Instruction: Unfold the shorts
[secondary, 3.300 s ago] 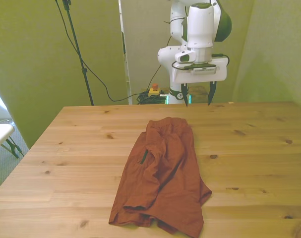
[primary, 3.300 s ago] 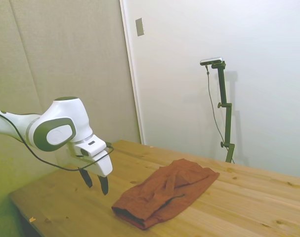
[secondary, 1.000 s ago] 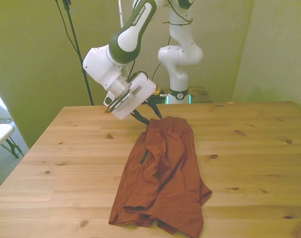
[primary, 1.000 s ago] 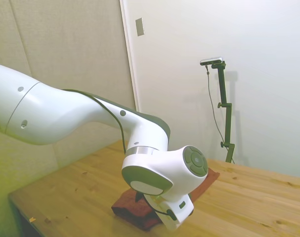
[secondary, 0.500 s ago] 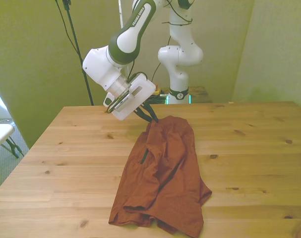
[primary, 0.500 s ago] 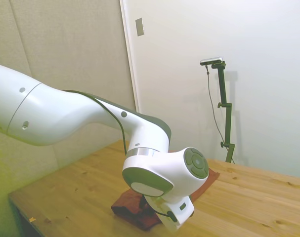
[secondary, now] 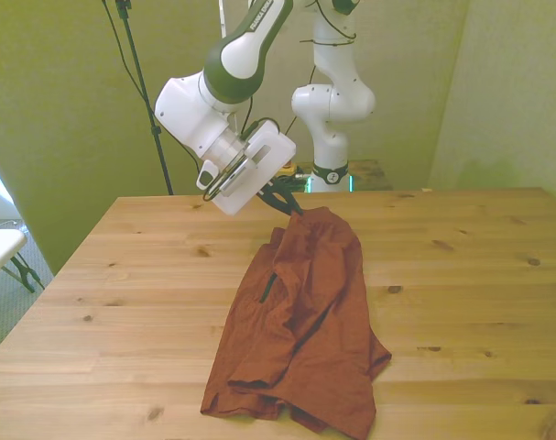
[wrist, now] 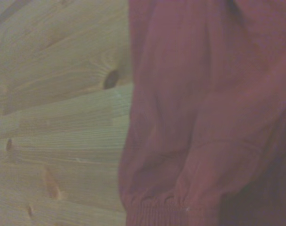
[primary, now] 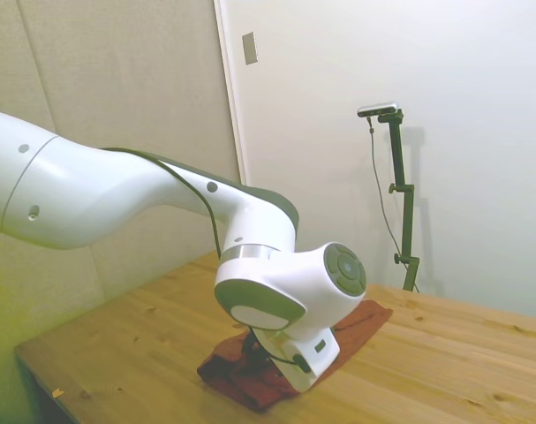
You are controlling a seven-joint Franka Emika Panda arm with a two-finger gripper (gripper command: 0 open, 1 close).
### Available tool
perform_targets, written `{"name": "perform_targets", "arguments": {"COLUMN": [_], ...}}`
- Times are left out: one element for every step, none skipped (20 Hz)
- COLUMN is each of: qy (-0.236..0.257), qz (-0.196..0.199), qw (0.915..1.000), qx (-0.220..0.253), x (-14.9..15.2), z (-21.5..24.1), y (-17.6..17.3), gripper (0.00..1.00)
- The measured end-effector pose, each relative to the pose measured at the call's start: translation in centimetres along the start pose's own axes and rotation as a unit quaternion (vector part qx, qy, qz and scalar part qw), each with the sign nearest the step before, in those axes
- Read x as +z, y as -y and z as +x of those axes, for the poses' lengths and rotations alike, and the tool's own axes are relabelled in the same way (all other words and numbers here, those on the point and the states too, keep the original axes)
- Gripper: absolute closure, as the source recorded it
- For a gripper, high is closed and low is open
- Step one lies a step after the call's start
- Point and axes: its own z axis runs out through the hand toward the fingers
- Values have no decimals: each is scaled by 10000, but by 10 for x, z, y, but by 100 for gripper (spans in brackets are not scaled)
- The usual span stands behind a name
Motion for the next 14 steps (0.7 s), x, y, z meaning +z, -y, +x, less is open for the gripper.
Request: {"name": "perform_targets", "arguments": {"qy": [23,55,88,122,157,192,225,239,249,263,292,310,349,400], "qz": [-1,-11,-22,-40,-63,-90,-113,-133,-151,-172,-194,-213,-227,-250], "qw": [10000,9999,9997,9995,9993,9990,9987,9985,9982,9978,9973,9969,9964,9958], "qx": [-81,-159,-236,-291,-346,-399,-441,-481,-525,-581,-639,-693,-741,-783], "x": [3,7,12,17,22,28,34,41,49,57,64,72,79,86], "z": [-6,-12,-19,-25,-31,-35,-39,-41,-43,-45,-48,-50,-51,-52], "y": [12,26,39,51,61,70,78,85,92,99,106,113,120,125], "gripper": [100,100,100,100,100,100,100,100,100,100,100,100,0,0]}}
